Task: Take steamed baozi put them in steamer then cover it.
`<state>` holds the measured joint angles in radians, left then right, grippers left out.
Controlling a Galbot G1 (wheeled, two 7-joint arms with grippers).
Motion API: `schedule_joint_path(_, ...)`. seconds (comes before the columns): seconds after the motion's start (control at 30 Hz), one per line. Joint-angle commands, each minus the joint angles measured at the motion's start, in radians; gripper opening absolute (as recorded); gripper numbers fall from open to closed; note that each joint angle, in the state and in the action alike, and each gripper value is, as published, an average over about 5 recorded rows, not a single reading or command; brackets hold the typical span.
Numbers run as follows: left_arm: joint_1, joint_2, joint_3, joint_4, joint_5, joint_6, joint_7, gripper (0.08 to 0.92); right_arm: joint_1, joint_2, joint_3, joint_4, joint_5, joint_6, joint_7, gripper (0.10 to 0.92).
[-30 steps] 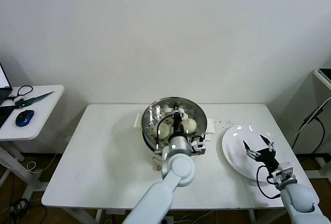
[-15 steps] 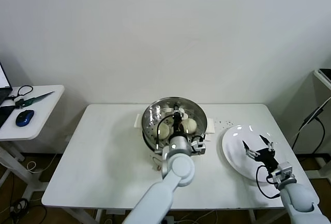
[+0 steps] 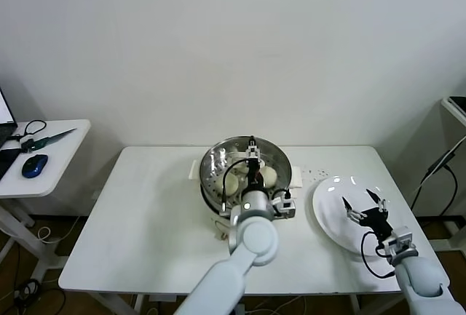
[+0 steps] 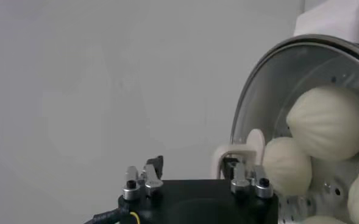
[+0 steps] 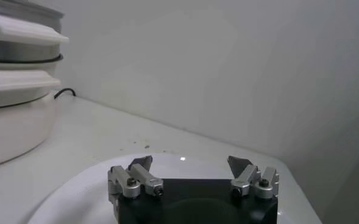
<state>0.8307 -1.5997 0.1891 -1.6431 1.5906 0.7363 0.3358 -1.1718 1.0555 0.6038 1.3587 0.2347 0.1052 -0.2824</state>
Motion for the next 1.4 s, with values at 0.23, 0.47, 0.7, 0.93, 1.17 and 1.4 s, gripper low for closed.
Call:
schedule_joint_path(0.23, 0.099, 0.173, -0.039, -0.175, -0.035, 0.049, 0.02, 0.798, 0.009, 0.002, -0.003, -0.002, -0.002, -0.007, 0.003, 0.823)
schedule_joint_path(0.47, 0.158, 0.22, -0.053, -0.29, -0.12, 0.049, -0.02, 0.822, 0.009, -0.004, 0.001, 0.006, 0.005, -0.017, 0.01, 0.823)
schedule_joint_path(0.7, 0.25, 0.271, -0.107, -0.418, -0.187, 0.016, -0.09, 0.823, 0.015, -0.006, 0.005, 0.007, 0.008, -0.015, 0.011, 0.823)
schedule_joint_path(0.93, 0.369, 0.343, -0.277, -0.51, -0.4, -0.062, -0.264, 0.823, 0.009, -0.004, 0.008, 0.026, 0.047, -0.01, 0.011, 0.823)
schedule_joint_path(1.17, 0.517, 0.355, -0.559, -0.502, -0.862, -0.299, -0.491, 0.823, -0.012, 0.006, 0.018, 0.063, 0.059, -0.009, 0.02, 0.823)
schedule_joint_path(1.4, 0.652, 0.283, -0.811, -0.436, -1.197, -0.576, -0.529, 0.823, -0.044, 0.01, 0.032, 0.107, 0.071, -0.008, 0.025, 0.823)
